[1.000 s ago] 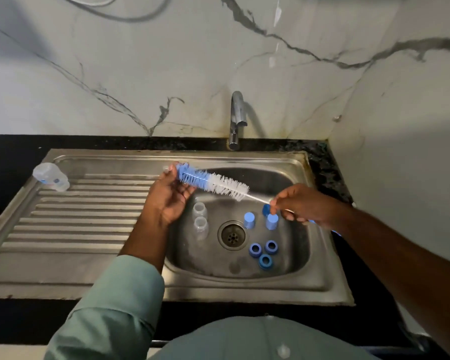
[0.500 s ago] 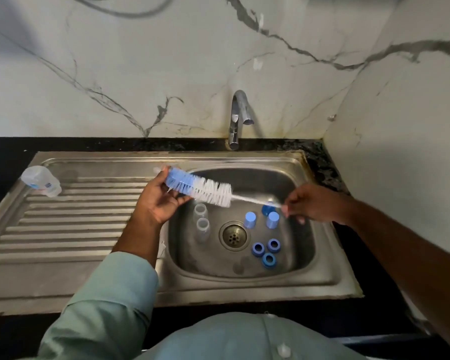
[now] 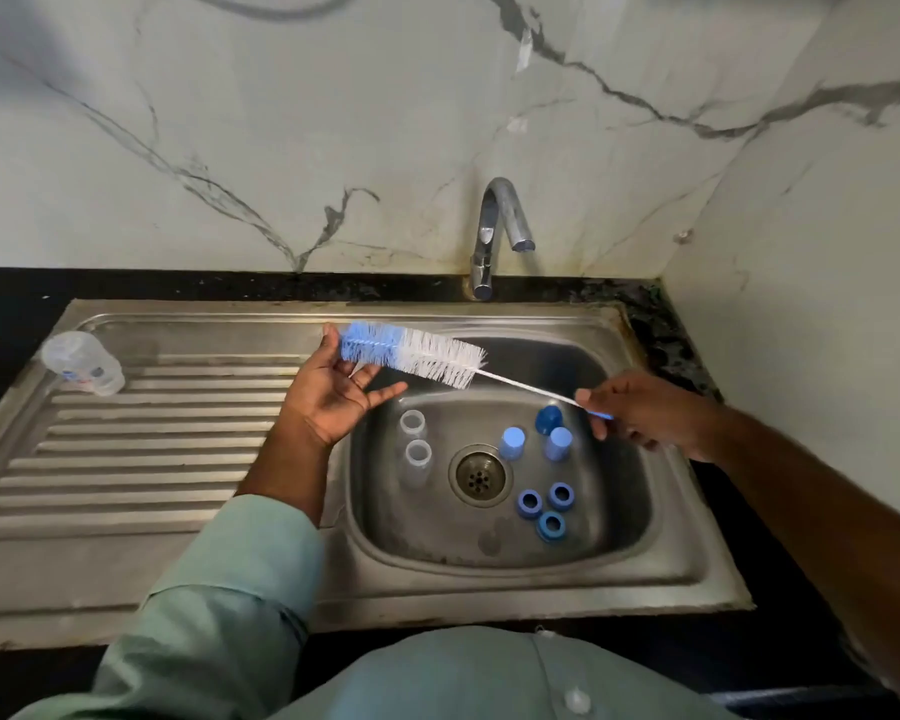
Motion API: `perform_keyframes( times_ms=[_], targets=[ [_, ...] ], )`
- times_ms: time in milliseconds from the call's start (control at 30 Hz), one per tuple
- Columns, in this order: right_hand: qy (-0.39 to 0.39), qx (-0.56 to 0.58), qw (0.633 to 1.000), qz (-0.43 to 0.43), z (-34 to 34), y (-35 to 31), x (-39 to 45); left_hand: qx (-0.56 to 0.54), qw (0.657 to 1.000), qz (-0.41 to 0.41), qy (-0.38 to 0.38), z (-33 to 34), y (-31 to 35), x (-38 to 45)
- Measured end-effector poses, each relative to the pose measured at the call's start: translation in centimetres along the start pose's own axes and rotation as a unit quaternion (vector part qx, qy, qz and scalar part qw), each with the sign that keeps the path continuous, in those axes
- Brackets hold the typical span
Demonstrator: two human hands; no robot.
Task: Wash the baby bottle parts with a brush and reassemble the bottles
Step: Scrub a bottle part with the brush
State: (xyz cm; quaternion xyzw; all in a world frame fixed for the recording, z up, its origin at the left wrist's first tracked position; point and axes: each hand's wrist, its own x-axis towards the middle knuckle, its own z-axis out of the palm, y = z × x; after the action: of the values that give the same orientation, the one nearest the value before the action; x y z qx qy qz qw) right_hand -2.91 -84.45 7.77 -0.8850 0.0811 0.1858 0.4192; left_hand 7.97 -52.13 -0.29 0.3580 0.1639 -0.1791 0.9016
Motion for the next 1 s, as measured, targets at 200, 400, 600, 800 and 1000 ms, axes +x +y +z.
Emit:
perform_keyframes(
  times_ms=[200,400,600,800,1000],
  targets=[
    [0.156,-0.228,0.950,-0.144,0.8,1.4,2.0,0.032,0.998,-0.012,0.054,-0.5,0.3,0.3],
    [0.165,-0.262,0.925,-0.220,2.0,1.0,1.4,-0.018,1.000,0.015,-0.018,-0.8,0.4,0.4],
    [-0.163,0.108,0.981,0.020,1.1,0.0,0.3,-0.007,0.999,0.026,-0.040,-0.1,0.5,-0.5],
    [0.213,-0.327,0.912,-0.121,1.5,1.0,1.4,-0.043,0.988,0.077,0.129,0.2,-0.7,0.9],
    [0.287,-0.421,0.738,-0.443,0.7,2.8,0.8,0.054,0.996,-0.010,0.068,-1.1,0.2,-0.5]
  ],
)
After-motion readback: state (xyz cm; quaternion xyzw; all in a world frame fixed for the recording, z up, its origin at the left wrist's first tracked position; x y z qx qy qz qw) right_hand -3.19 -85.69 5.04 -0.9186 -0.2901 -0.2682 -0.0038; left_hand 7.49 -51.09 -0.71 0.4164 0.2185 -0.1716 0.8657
